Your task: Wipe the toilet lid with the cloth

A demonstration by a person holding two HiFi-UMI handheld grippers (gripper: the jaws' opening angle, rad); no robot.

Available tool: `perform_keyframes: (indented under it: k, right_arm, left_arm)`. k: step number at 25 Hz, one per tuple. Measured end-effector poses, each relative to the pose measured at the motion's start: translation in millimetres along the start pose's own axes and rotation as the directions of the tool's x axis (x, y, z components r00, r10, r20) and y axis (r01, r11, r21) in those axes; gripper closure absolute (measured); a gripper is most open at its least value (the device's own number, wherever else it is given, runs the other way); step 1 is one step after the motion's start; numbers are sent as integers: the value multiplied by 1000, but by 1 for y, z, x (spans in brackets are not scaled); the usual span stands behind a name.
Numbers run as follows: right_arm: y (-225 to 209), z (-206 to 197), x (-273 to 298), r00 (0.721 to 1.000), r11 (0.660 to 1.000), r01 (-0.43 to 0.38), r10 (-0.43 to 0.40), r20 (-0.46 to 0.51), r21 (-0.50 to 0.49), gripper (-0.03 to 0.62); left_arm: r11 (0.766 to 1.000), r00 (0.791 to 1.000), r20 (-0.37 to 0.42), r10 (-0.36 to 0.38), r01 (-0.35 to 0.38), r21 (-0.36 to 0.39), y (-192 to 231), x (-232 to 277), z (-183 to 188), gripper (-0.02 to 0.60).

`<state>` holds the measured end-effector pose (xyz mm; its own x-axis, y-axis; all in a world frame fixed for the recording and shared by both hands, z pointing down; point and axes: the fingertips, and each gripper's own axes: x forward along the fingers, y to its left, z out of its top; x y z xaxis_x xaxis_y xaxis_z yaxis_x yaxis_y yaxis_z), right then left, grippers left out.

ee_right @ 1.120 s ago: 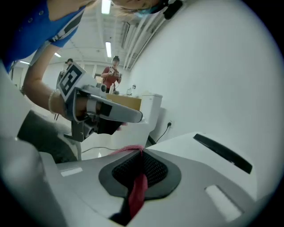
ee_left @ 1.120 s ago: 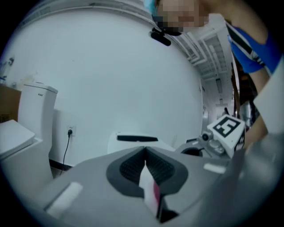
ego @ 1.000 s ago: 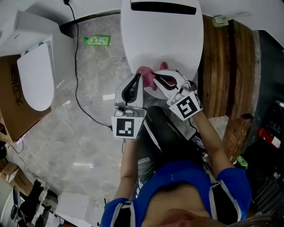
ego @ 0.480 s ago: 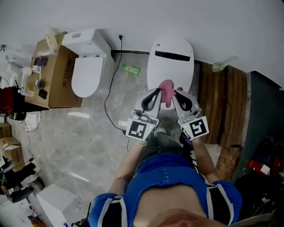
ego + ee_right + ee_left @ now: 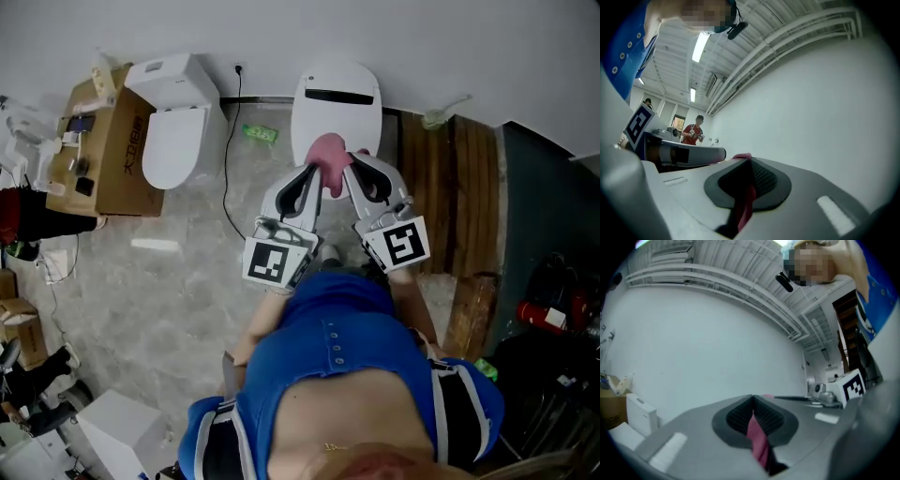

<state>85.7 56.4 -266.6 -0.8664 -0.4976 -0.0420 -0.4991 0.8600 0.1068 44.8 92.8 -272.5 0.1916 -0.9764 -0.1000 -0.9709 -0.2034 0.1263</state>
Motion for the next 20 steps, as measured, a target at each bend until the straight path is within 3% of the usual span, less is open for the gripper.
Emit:
perform_keyframes:
  k: [6,12,20]
  right_arm:
    - [15,13,-11,999,999,46,-46,12,6,583]
    - [23,5,-14,998,996,55,-56,7,65,583]
    - [27,4,-15,1000,998,30,-30,0,52,583]
  left_arm:
    - [996,1000,-24,-10,12,87,-8,-18,7,581]
    - [995,998,-57,9,-4,103,-6,-23,-3,581]
    - [993,998,-57,34,-28,116,-9,-25,-3,581]
